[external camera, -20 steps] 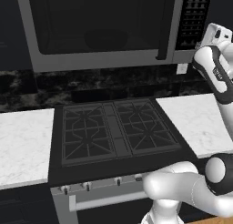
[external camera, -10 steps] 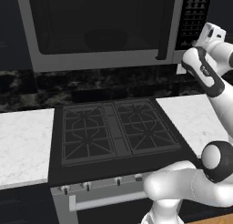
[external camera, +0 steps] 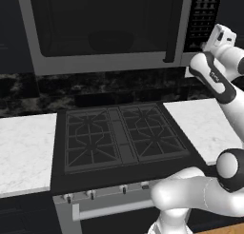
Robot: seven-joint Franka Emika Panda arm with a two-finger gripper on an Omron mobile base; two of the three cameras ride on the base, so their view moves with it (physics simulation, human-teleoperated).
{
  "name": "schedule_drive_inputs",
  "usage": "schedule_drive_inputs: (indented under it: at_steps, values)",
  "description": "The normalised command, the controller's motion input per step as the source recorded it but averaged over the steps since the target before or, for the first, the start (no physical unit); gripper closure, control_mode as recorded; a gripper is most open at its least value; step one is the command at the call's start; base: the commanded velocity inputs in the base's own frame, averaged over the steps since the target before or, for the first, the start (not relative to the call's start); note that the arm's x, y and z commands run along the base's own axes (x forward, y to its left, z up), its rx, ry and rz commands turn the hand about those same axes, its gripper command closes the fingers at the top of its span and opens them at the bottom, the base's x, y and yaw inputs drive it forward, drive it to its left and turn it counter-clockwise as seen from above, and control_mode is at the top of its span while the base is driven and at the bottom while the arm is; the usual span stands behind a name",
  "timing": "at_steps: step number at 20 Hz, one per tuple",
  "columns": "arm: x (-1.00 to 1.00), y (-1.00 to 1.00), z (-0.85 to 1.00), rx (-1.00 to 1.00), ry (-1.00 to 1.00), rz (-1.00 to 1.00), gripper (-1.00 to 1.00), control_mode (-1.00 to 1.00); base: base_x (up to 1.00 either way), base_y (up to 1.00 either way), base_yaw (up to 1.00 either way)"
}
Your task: Open the microwave, place the bowl with waffle inside the microwave, then close the microwave door and turn it on.
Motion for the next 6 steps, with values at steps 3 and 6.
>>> schedule_drive_inputs:
  at_steps: [3, 6]
  values:
    - [0.38, 0.00, 0.00, 0.00, 0.00, 0.00, 1.00, -1.00, 0.00, 0.00, 0.00]
    - [0.15, 0.00, 0.00, 0.00, 0.00, 0.00, 1.00, -1.00, 0.00, 0.00, 0.00]
